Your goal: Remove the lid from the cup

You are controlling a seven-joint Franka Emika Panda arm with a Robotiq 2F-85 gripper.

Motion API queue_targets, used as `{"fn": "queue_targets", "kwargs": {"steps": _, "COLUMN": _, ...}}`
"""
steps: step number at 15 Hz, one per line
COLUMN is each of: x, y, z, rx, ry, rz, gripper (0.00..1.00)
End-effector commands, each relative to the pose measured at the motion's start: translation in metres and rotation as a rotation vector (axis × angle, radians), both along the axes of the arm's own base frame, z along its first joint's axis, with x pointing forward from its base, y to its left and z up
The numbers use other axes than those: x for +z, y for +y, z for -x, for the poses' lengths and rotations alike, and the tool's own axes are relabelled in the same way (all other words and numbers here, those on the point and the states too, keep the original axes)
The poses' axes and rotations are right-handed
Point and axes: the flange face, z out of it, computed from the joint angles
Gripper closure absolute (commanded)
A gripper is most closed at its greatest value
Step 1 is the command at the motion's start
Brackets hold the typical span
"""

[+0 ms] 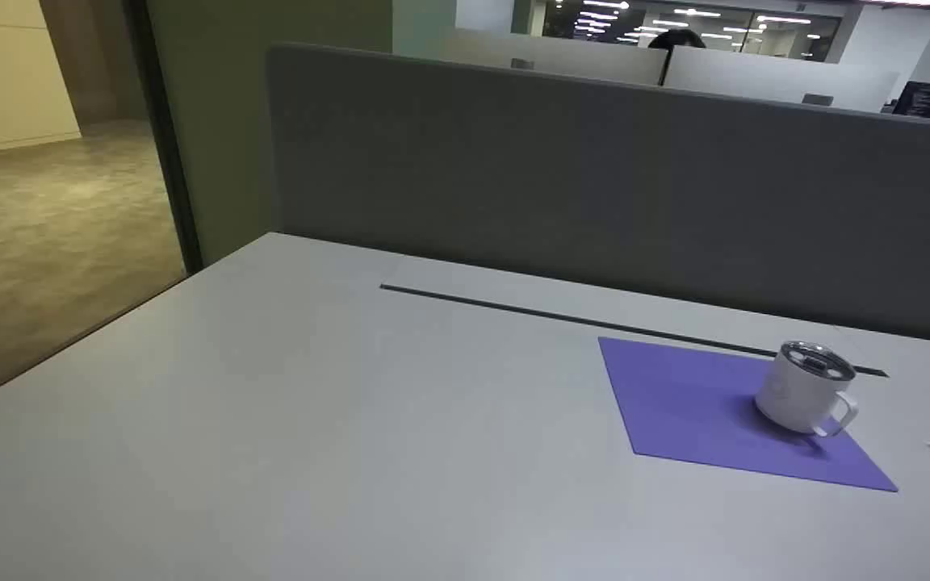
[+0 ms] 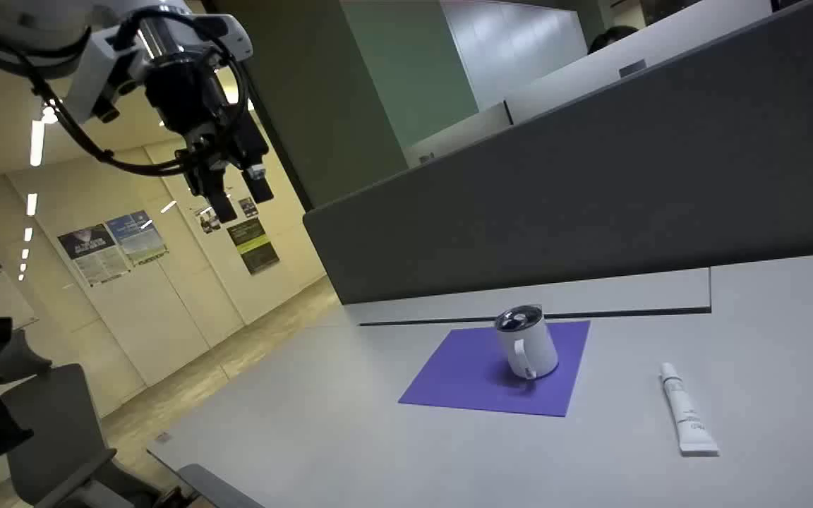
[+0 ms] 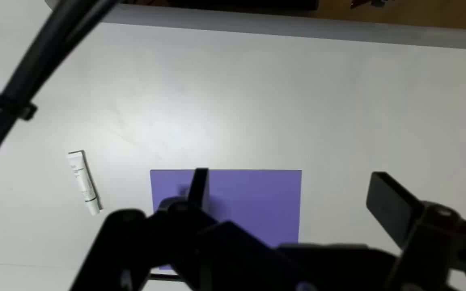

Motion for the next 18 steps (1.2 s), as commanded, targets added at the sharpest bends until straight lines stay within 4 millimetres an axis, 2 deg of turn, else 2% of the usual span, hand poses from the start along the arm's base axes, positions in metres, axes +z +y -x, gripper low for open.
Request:
{"fn": "queue_targets", "kwargs": {"steps": 1, "x": 0.000, "y": 0.000, "z": 0.000, "rx": 0.000, "ry": 0.001, "rz": 0.000, "gripper": 0.00}}
{"fn": "queue_targets", "kwargs": {"steps": 9, "x": 0.000, "y": 0.000, "z": 0.000, "rx": 0.000, "ry": 0.001, "rz": 0.000, "gripper": 0.00}}
{"fn": "queue_targets", "kwargs": {"steps": 11, "x": 0.002, "y": -0.003, "z": -0.021, "rx": 0.093, "ry": -0.026, "rz": 0.028, "gripper": 0.00}}
{"fn": "queue_targets", "kwargs": {"steps": 13, "x": -0.004, "y": -0.010, "z": -0.052, "rx": 0.176, "ry": -0.065, "rz": 0.059, "gripper": 0.00}}
{"fn": "queue_targets", "kwargs": {"steps": 14, "x": -0.013, "y": -0.016, "z": -0.072, "rx": 0.208, "ry": -0.079, "rz": 0.075, "gripper": 0.06}}
{"fn": "queue_targets", "kwargs": {"steps": 15, "x": -0.023, "y": -0.022, "z": -0.090, "rx": 0.255, "ry": -0.086, "rz": 0.085, "gripper": 0.25}}
{"fn": "queue_targets", "kwargs": {"steps": 18, "x": -0.060, "y": -0.038, "z": -0.136, "rx": 0.336, "ry": -0.075, "rz": 0.135, "gripper": 0.49}}
